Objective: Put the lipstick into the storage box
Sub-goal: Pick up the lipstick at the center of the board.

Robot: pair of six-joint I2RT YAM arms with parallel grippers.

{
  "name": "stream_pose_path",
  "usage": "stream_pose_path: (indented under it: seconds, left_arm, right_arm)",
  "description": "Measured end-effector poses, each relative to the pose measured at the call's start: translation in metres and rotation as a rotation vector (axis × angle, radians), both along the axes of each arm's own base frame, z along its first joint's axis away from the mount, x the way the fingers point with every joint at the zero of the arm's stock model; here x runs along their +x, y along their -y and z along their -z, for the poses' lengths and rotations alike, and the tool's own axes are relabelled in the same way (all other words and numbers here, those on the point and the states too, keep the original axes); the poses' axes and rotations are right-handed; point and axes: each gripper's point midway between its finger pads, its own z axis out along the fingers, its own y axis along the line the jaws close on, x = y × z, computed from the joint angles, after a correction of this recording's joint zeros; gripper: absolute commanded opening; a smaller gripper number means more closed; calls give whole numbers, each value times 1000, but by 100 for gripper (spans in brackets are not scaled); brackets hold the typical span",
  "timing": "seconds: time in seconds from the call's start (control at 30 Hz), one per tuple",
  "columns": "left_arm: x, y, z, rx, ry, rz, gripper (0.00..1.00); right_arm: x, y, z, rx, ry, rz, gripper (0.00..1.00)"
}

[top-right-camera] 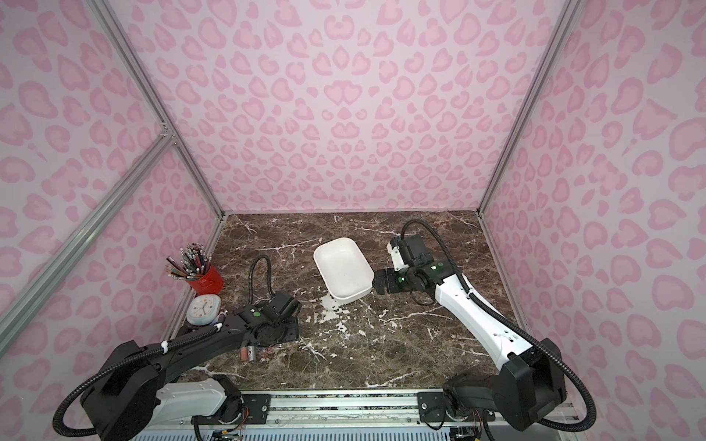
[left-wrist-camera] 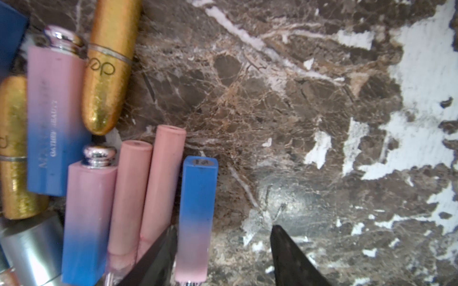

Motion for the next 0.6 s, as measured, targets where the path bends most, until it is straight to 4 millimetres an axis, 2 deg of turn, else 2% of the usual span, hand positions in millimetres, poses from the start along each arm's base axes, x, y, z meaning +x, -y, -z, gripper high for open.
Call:
stream_pose_path:
  seconds: [0.43, 0.5, 0.6]
  left_arm:
    - [-1, 3, 11, 7, -37, 8, 38]
    - [0, 4, 13, 10, -41, 10, 26]
    - [2, 6, 14, 14, -48, 15, 16]
  right_arm:
    - [-4, 2, 1, 3, 0, 6, 99]
    - [-4, 3, 1, 3, -1, 7, 99]
    - [-5, 4, 0, 4, 1, 9, 99]
